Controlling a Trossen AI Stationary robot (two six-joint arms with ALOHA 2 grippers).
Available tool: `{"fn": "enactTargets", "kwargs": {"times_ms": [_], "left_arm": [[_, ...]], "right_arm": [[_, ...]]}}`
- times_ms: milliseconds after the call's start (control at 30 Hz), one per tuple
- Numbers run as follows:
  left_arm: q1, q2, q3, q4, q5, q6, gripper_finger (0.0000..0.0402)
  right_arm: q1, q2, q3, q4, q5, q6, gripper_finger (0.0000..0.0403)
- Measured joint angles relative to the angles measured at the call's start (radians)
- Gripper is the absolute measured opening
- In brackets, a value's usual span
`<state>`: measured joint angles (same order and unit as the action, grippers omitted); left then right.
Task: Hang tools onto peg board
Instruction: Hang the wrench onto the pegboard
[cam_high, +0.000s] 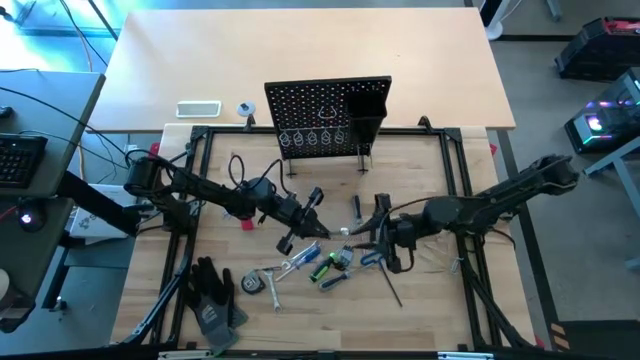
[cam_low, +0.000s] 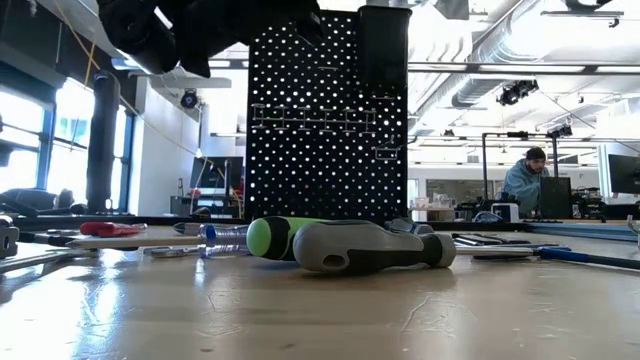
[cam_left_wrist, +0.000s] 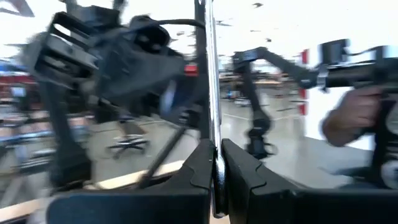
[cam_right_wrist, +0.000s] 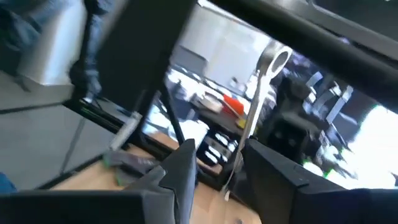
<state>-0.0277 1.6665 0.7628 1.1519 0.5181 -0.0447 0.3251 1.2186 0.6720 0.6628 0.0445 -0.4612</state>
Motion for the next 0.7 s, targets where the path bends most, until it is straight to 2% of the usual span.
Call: {"fn": "enactTargets", "kwargs": {"times_ms": [167,400,567,700], "left_arm": [[-0.009,0.000,0.000,0.001,0.088,-0.040,0.0007],[-0.020,0.000,0.000,0.003,0.094,-0.077,0.0007],[-0.025,0.011,0.030,0.005,0.096,-0.116,0.0007],[-0.038,0.046,0.069,0.004,0.152,-0.154,0.0007]], "right_arm": [[-0.031,0.000,0.000,0.053,-0.075,-0.037,0.0129],[-0.075,0.012,0.015,0.091,-0.229,-0.041,0.0129],[-0.090,0.084,0.079,0.067,-0.267,-0.040,0.0129],[-0.109,0.133,0.119,0.049,-0.266,-0.035,0.0128]]}}
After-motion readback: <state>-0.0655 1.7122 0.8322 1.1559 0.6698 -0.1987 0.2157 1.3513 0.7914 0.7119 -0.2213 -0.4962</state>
